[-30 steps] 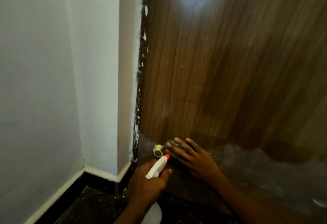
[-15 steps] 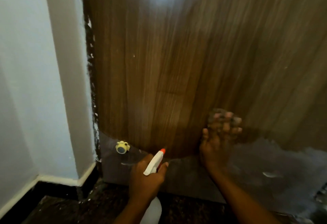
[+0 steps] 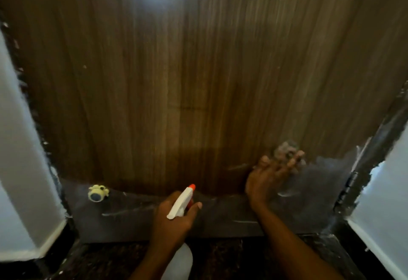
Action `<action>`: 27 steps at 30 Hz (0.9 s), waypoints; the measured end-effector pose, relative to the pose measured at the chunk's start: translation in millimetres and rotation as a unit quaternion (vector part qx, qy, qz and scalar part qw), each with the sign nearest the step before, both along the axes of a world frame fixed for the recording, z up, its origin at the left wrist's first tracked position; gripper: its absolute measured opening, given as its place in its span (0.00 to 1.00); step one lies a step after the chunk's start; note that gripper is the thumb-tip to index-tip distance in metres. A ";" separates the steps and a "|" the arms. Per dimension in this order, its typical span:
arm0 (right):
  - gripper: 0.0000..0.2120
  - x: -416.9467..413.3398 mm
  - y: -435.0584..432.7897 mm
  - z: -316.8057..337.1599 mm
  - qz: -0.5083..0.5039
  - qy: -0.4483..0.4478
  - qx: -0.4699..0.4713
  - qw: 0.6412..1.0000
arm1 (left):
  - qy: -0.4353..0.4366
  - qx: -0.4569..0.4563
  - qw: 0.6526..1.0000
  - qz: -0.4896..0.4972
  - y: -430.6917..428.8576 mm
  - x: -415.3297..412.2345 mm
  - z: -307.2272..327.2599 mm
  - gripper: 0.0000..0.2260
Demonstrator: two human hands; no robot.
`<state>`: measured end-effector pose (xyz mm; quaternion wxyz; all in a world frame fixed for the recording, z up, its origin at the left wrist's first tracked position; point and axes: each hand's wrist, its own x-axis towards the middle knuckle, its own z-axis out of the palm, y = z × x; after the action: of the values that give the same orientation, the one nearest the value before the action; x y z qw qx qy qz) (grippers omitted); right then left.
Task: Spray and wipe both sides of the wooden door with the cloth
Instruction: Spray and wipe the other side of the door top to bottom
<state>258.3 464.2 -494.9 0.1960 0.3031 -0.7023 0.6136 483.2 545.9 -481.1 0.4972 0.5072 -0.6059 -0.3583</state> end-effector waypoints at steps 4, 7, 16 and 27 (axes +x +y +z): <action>0.28 14.1 1.8 -25.5 0.118 0.341 0.078 0.929 | -0.006 -0.002 1.000 -0.011 -3.0 -23.2 1.5 0.19; 0.30 -13.1 13.9 -76.3 0.149 0.422 0.095 0.889 | 0.016 0.010 1.000 -0.019 -0.3 -42.5 3.0 0.18; 0.29 -80.4 10.7 3.7 0.002 -0.002 -0.008 1.000 | 0.029 -0.024 0.998 -0.048 -2.2 -88.6 7.7 0.17; 0.29 -124.3 35.6 -52.6 0.001 -0.075 0.097 0.992 | 0.010 -0.011 0.995 -0.100 6.7 -132.0 0.8 0.13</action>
<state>134.1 499.9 -547.5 0.1116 0.2741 -0.7708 0.5642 351.3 552.6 -480.3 0.4702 0.4350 -0.6526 -0.4047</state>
